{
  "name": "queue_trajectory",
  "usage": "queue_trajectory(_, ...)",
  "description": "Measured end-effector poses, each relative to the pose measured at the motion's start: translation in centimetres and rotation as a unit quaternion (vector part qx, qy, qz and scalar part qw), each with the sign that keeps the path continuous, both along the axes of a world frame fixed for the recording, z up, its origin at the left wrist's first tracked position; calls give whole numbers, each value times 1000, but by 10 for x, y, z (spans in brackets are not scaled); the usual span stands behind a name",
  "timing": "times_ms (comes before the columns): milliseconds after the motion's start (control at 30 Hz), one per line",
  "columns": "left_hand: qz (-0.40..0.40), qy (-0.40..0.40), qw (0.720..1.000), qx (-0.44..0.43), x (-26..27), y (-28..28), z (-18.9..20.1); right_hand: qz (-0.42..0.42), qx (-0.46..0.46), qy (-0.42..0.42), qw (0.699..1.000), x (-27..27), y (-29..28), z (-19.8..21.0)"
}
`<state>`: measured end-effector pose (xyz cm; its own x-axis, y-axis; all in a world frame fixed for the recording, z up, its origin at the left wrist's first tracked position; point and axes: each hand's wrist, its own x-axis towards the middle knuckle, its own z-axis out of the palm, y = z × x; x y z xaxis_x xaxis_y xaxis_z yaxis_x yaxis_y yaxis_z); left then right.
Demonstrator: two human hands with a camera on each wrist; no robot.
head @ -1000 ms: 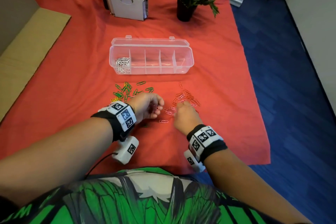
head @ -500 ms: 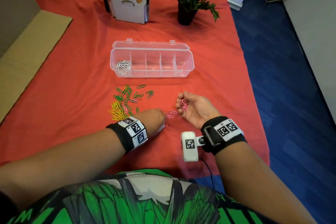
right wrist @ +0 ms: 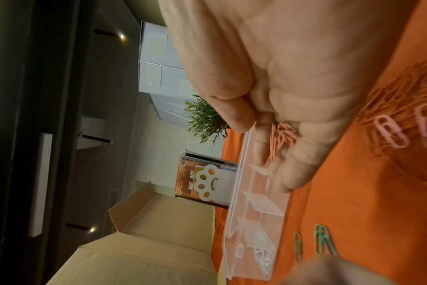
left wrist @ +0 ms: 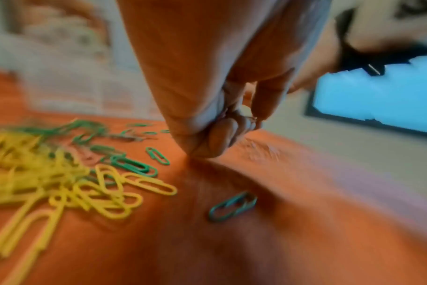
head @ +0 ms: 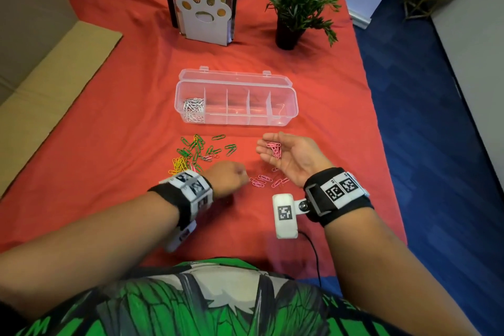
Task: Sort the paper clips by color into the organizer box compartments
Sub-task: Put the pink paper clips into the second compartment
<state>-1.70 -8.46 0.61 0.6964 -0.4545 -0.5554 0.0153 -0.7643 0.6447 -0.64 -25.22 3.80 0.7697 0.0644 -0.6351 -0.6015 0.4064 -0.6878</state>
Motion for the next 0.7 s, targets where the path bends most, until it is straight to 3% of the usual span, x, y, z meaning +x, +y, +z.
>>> queue_trajectory(33,110,92,984,-101,5,4,5,-3,1,-8,1000,3,0,2)
queue_trajectory(100,283,235,890,-270,20,16,18,-7,-12,-24,1000,11,2,6)
queue_trajectory(167,367,282,813,-354,37,28,29,-5,-46,-36,998,20,6,8)
queue_trajectory(233,428,280,770,-381,56,34,41,0,-78,-41,996,28,11,8)
queue_trajectory(433,481,215,773,-353,105,29,67,21,-121,-60,991,53,21,15)
queue_trajectory(600,557,182,721,-371,121,31,69,52,-155,-73,984,68,32,19)
queue_trajectory(700,563,163,720,-371,123,33,70,76,-199,-73,974,76,40,19)
